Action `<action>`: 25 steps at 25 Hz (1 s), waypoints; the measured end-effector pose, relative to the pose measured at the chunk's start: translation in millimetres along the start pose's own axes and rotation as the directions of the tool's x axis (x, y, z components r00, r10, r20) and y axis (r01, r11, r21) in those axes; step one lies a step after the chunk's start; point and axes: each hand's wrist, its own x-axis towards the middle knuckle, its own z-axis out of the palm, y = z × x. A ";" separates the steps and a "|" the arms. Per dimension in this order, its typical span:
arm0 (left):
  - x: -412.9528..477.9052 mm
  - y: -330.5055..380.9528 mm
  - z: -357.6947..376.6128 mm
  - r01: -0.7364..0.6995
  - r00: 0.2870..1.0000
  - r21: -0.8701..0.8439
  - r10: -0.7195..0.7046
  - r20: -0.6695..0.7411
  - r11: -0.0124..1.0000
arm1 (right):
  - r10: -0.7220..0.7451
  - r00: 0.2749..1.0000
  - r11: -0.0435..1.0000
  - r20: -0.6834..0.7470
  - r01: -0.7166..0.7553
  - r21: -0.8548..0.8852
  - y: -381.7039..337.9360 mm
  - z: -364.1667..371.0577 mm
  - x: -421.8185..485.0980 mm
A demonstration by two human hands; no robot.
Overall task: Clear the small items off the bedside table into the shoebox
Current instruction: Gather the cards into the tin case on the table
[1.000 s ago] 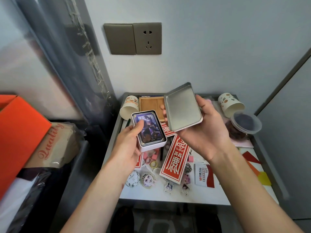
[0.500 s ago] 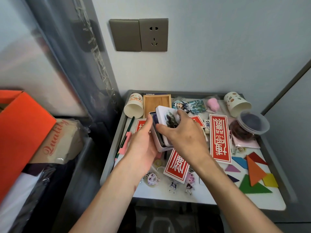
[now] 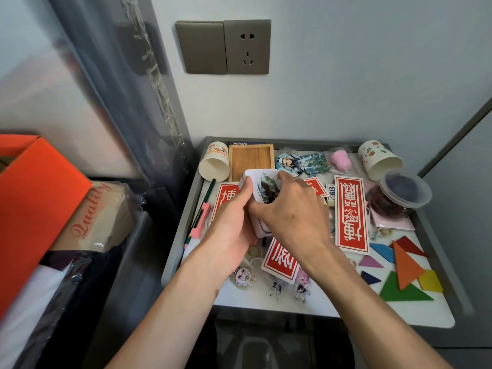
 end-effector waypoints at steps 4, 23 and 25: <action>1.3 -2.6 -2.6 -0.028 0.999 0.009 0.028 0.015 1.000 | -0.017 1.000 1.000 0.004 0.017 -0.020 1.0 -2.2 1.1; 4.4 5.4 -15.7 -0.150 0.988 -0.048 0.148 -0.050 0.987 | -0.123 0.919 0.884 0.375 -0.070 0.463 21.8 -14.1 -1.6; 4.3 1.8 -12.3 -0.155 0.986 -0.017 0.154 -0.071 0.988 | -0.105 0.959 0.950 0.263 0.019 0.310 15.8 -10.4 -7.7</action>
